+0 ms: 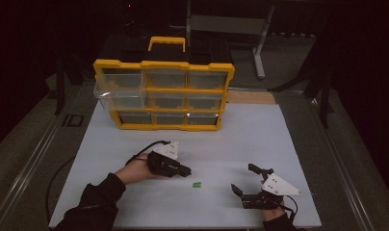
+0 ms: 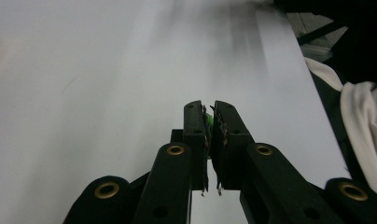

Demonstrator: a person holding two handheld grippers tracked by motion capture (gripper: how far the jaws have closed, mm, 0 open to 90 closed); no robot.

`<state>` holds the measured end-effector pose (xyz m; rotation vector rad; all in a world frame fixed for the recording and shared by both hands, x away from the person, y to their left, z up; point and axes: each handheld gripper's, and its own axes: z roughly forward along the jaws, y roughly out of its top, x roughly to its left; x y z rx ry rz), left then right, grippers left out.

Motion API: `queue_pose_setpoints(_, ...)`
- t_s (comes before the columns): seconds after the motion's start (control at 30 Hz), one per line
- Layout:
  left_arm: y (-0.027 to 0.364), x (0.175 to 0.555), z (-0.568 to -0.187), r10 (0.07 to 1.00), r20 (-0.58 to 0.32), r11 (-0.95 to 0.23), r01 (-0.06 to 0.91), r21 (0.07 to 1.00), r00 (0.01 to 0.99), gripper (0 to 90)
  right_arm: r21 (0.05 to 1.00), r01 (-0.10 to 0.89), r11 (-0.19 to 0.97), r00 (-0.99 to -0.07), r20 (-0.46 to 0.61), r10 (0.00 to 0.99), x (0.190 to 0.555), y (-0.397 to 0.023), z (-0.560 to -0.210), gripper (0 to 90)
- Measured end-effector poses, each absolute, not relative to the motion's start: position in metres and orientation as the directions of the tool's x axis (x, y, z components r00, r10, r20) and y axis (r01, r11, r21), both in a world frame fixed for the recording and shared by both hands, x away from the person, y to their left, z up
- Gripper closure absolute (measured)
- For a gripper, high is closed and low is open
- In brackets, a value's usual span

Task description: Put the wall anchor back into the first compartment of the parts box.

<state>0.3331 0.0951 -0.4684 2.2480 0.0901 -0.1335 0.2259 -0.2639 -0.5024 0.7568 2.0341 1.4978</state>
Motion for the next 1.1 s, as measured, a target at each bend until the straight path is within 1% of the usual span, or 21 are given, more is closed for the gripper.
queue_pose_setpoints(0.1,0.11,0.331,-0.453,0.001,-0.103,-0.615,0.082,0.784,0.995,83.2,0.962,0.135,0.239,-0.719,-0.071,0.691,0.226,-0.264,-0.502,8.0)
queue_pose_setpoints(0.37,0.145,0.326,-0.417,0.004,-0.066,-0.6,0.055,0.798,0.998,83.2,0.969,0.131,0.211,-0.712,-0.057,0.699,0.225,-0.267,-0.501,8.0)
queue_pose_setpoints(0.4,0.149,0.325,-0.412,0.007,-0.071,-0.598,0.062,0.799,0.997,83.2,0.97,0.135,0.203,-0.71,-0.049,0.703,0.226,-0.267,-0.501,8.0)
queue_pose_setpoints(0.47,0.156,0.324,-0.403,0.008,-0.045,-0.605,0.041,0.795,0.999,83.2,0.97,0.131,0.203,-0.709,-0.051,0.704,0.226,-0.267,-0.5,8.0)
queue_pose_setpoints(0.63,0.174,0.321,-0.378,0.028,-0.022,-0.608,0.035,0.793,0.999,83.2,0.969,0.126,0.213,-0.711,-0.061,0.701,0.226,-0.266,-0.501,8.0)
queue_pose_setpoints(0.77,0.188,0.319,-0.358,0.039,-0.007,-0.589,0.028,0.808,0.999,83.2,0.969,0.122,0.214,-0.714,-0.064,0.697,0.226,-0.266,-0.501,8.0)
queue_pose_setpoints(0.87,0.196,0.318,-0.342,0.051,0.004,-0.593,0.027,0.805,0.999,83.2,0.969,0.116,0.22,-0.706,-0.076,0.704,0.226,-0.266,-0.501,8.0)
queue_pose_setpoints(1.1,0.213,0.317,-0.304,0.058,0.042,-0.577,-0.001,0.817,0.997,83.1,0.969,0.127,0.211,-0.706,-0.062,0.706,0.228,-0.267,-0.503,8.0)
